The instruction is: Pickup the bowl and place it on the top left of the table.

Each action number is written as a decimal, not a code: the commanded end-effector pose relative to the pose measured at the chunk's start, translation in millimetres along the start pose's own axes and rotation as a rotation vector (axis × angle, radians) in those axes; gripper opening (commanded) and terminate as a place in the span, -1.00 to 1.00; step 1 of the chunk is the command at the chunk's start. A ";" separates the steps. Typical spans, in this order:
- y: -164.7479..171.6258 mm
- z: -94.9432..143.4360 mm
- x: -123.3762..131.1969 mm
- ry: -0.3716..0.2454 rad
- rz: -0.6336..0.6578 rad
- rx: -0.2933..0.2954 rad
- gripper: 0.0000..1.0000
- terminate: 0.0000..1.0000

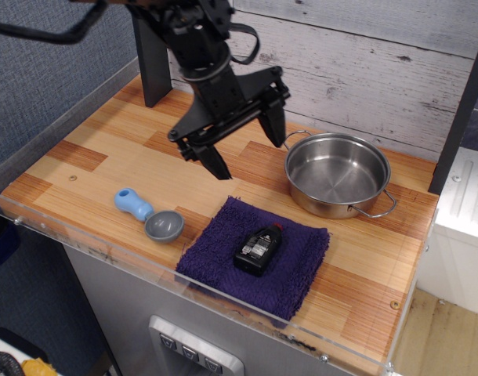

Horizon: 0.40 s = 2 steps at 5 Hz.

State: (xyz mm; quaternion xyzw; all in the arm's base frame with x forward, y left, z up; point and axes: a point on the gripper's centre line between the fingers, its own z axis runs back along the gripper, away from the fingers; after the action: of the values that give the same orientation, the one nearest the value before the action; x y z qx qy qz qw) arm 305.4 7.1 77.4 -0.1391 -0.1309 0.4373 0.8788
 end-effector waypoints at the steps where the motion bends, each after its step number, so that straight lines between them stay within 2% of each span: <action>1: -17.8 -13.7 -3.4 -0.004 -0.120 0.014 1.00 -1.00; 2: -22.7 -27.9 -5.2 0.019 -0.143 0.023 1.00 -1.00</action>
State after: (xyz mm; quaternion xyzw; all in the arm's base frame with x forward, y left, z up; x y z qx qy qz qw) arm 326.6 -13.1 45.3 -0.1143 -0.1052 0.3777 0.9128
